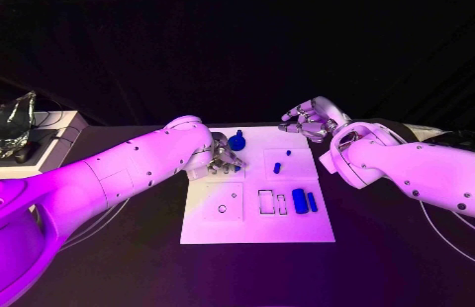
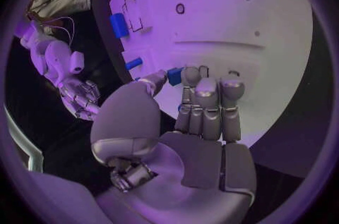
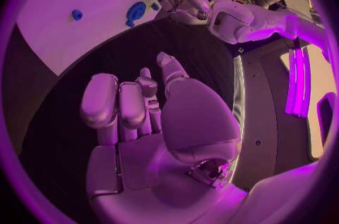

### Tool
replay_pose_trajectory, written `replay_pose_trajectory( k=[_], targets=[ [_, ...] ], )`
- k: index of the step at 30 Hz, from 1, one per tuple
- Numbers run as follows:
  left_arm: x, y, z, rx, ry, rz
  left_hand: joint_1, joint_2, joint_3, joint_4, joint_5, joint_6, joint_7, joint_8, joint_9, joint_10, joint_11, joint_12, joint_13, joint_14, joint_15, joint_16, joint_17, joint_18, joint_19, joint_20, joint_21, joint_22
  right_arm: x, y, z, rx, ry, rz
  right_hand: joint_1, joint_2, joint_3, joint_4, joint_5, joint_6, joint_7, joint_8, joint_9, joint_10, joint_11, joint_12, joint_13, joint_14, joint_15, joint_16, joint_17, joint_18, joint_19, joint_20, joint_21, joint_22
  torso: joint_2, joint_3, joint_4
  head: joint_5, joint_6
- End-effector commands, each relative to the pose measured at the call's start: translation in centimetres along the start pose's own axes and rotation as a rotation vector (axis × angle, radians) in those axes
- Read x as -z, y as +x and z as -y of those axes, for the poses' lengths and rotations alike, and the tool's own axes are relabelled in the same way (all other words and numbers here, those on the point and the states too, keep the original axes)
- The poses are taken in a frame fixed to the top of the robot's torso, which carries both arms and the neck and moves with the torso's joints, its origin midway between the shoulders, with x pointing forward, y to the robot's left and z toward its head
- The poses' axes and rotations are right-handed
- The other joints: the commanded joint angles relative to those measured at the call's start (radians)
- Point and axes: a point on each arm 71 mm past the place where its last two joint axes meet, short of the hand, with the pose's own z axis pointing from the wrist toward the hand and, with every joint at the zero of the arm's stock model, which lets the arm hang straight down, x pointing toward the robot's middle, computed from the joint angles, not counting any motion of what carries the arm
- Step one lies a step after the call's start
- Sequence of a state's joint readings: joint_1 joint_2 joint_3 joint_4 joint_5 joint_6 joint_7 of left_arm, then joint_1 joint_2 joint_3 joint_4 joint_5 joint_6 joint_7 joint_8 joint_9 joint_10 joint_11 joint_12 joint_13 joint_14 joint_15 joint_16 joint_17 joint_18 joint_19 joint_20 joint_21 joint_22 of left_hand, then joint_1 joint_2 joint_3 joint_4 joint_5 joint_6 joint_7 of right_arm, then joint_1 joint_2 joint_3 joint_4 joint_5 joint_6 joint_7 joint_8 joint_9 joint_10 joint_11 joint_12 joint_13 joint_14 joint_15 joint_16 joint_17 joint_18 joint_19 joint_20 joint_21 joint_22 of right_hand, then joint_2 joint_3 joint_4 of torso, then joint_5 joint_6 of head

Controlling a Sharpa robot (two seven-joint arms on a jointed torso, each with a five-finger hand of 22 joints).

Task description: Assemble the parts on the task board

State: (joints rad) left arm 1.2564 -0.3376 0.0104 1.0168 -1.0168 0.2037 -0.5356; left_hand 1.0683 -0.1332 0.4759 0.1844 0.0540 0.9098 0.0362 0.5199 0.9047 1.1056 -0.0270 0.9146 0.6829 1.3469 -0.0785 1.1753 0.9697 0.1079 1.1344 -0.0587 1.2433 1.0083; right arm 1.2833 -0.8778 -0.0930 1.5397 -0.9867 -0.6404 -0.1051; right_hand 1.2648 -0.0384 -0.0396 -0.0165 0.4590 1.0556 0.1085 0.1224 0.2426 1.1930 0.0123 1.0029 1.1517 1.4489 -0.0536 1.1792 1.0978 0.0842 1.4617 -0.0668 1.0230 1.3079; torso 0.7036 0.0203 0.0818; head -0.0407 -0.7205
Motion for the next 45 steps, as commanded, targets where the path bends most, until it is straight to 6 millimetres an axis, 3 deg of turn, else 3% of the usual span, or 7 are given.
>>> replay_pose_trajectory(
  k=[1, 10, 14, 18, 23, 32, 45],
  targets=[
    [0.0, 0.3, 0.1, 0.004, 0.017, -0.037, 0.013, 0.024, 0.039, -0.028, -0.002, -0.004, 0.001, -0.005, -0.005, -0.006, -0.001, -0.001, -0.001, -0.007, 0.003, 0.000, -0.001, -0.005, -0.004, 0.002, -0.008, 0.002, 0.0, 0.1, -0.1, 0.011, -0.014, -0.010, -0.008, 0.004, 0.003, 0.001, -0.001, 0.005, 0.004, -0.003, 0.001, -0.003, 0.000, -0.006, 0.000, 0.003, -0.004, -0.006, 0.001, 0.007, 0.050, -0.005, -0.005, 0.137, -0.001, -0.0002, -0.0003, 0.002, 0.000],
    [0.0, 0.3, -0.1, 0.011, 0.016, -0.046, -0.002, 0.084, 0.184, -0.172, 0.010, -0.022, 0.006, -0.018, -0.011, -0.012, 0.000, -0.009, -0.007, -0.010, 0.004, 0.002, 0.000, -0.004, -0.007, 0.004, -0.014, 0.010, 0.0, 0.1, -0.1, 0.012, -0.013, -0.011, -0.007, 0.005, 0.003, 0.001, 0.000, 0.004, 0.005, -0.005, 0.000, -0.003, 0.000, -0.005, 0.001, 0.003, -0.004, -0.006, 0.001, 0.007, 0.050, -0.005, -0.004, 0.137, 0.000, -0.0003, 0.0001, 0.000, 0.001],
    [0.0, 0.2, -0.3, 0.012, 0.013, -0.047, -0.014, 0.086, 0.221, -0.214, 0.107, -0.030, 0.012, -0.017, -0.006, -0.013, 0.003, -0.014, -0.011, -0.012, 0.007, 0.003, -0.001, -0.002, -0.008, 0.004, -0.015, 0.013, 0.0, 0.1, -0.1, 0.012, -0.013, -0.013, -0.008, 0.005, 0.003, 0.001, 0.000, 0.004, 0.005, -0.006, 0.000, -0.002, 0.000, -0.005, 0.001, 0.003, -0.004, -0.006, 0.001, 0.007, 0.050, -0.004, -0.003, 0.137, 0.000, -0.0001, 0.0003, 0.001, 0.001],
    [0.0, 0.1, -0.4, 0.016, 0.014, -0.043, -0.037, 0.093, 0.245, -0.243, 0.142, -0.035, 0.016, -0.012, 0.004, -0.012, 0.004, -0.019, -0.016, -0.015, 0.008, 0.003, -0.003, 0.002, -0.012, 0.008, -0.019, 0.017, -0.1, 0.1, -0.1, 0.013, -0.012, -0.016, -0.009, 0.005, 0.002, 0.001, 0.000, 0.004, 0.005, -0.007, 0.000, -0.002, 0.001, -0.004, 0.002, 0.003, -0.004, -0.006, 0.001, 0.007, 0.050, -0.004, -0.003, 0.137, 0.000, -0.0001, 0.0008, 0.000, 0.000],
    [0.0, 0.0, -0.5, 0.024, 0.024, -0.032, -0.039, 0.094, 0.254, -0.256, 0.167, -0.031, 0.017, -0.012, 0.006, -0.012, 0.004, -0.021, -0.020, -0.015, 0.008, 0.002, -0.005, 0.004, -0.014, 0.008, -0.021, 0.020, -0.1, 0.1, -0.1, 0.013, -0.012, -0.018, -0.009, 0.005, 0.002, 0.001, -0.001, 0.003, 0.006, -0.008, 0.000, -0.002, 0.001, -0.005, 0.001, 0.003, -0.004, -0.006, 0.000, 0.007, 0.050, -0.004, -0.004, 0.137, 0.000, -0.0002, 0.0003, 0.002, -0.001],
    [0.6, -0.2, -1.1, 0.063, 0.045, -0.019, -0.043, 0.074, 0.263, -0.291, 0.298, 0.010, 0.010, -0.025, -0.001, 0.023, -0.007, -0.034, -0.033, 0.014, -0.002, 0.024, 0.026, 0.004, 0.016, 0.003, 0.001, 0.058, -0.1, 0.0, 0.1, 0.014, -0.010, -0.018, -0.010, 0.005, 0.002, 0.002, -0.001, 0.004, 0.006, -0.009, -0.001, -0.001, 0.001, -0.003, 0.002, 0.003, -0.003, -0.006, 0.000, 0.007, 0.050, -0.004, -0.005, 0.137, -0.001, -0.0004, 0.0021, 0.006, -0.004],
    [2.2, -0.6, -3.1, 0.075, 0.032, -0.051, -0.031, 0.061, 0.252, -0.291, 0.317, 0.038, 0.006, -0.060, 0.008, 0.043, -0.011, -0.048, -0.039, 0.027, -0.006, 0.022, 0.057, 0.004, 0.024, 0.001, -0.007, 0.075, 0.0, -0.2, 0.4, 0.016, -0.003, -0.017, -0.011, 0.004, 0.001, 0.003, -0.001, 0.004, 0.006, -0.010, -0.001, -0.002, 0.001, -0.004, 0.002, 0.003, -0.003, -0.006, 0.000, 0.007, 0.049, -0.004, -0.005, 0.137, -0.006, -0.0011, 0.0076, 0.009, -0.014]
  ],
)
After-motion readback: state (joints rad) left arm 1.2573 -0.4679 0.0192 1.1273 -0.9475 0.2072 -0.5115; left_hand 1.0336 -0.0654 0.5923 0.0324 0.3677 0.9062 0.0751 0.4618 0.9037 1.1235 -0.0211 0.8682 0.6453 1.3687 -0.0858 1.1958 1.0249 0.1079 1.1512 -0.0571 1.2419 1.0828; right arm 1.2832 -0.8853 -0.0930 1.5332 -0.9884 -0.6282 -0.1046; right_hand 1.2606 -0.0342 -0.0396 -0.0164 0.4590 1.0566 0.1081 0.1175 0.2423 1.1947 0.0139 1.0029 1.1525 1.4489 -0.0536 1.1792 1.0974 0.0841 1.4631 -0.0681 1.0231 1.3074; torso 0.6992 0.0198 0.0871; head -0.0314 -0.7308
